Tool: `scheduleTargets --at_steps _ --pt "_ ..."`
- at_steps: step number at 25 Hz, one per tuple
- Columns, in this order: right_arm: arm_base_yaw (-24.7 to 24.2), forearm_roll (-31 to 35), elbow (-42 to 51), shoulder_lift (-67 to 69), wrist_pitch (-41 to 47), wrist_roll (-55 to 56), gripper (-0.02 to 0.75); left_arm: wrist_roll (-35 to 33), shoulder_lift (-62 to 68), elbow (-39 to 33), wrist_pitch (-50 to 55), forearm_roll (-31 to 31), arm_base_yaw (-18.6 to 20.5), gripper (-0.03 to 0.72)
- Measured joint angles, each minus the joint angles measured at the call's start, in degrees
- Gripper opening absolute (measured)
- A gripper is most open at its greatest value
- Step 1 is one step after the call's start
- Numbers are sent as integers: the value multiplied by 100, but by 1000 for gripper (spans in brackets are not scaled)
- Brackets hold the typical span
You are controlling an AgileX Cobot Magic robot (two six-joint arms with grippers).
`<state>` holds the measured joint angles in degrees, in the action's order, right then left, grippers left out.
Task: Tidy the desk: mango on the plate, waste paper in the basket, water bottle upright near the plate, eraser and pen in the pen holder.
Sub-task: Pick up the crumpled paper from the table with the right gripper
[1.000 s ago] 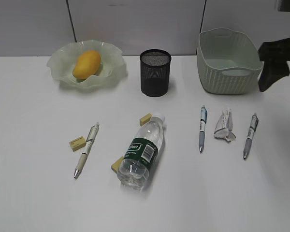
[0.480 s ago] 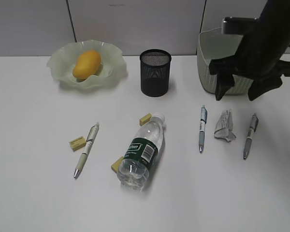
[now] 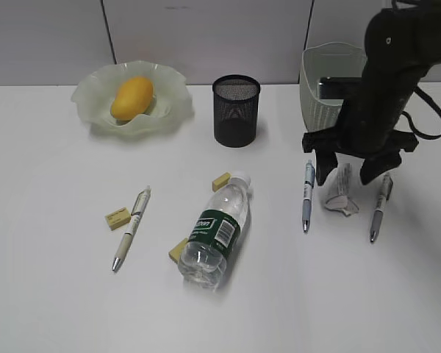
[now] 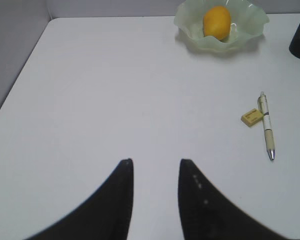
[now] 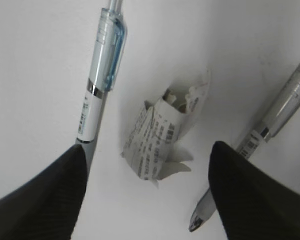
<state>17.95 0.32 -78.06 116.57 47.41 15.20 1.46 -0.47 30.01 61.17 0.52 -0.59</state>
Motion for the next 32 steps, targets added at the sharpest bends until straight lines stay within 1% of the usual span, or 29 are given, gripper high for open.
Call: scheduleTargets --at_steps 6,14,22,25,26,28,29,32 --pt "0 -32 -2 315 -195 44 594 0 0 0 0 0 0 239" --pt "0 -426 -6 320 -433 67 594 0 0 0 0 0 0 238" --pt "0 -356 -6 581 -431 71 592 0 0 0 0 0 0 238" --pt "0 -271 -6 610 -431 71 566 0 0 0 0 0 0 238" --pt "0 -257 -6 610 -431 71 543 0 0 0 0 0 0 238" --pt "0 -247 -13 610 -431 71 470 0 0 0 0 0 0 238" --pt "0 -250 -13 610 -431 71 410 0 0 0 0 0 0 238" --pt "0 -245 -13 610 -417 71 171 0 0 0 0 0 0 238"
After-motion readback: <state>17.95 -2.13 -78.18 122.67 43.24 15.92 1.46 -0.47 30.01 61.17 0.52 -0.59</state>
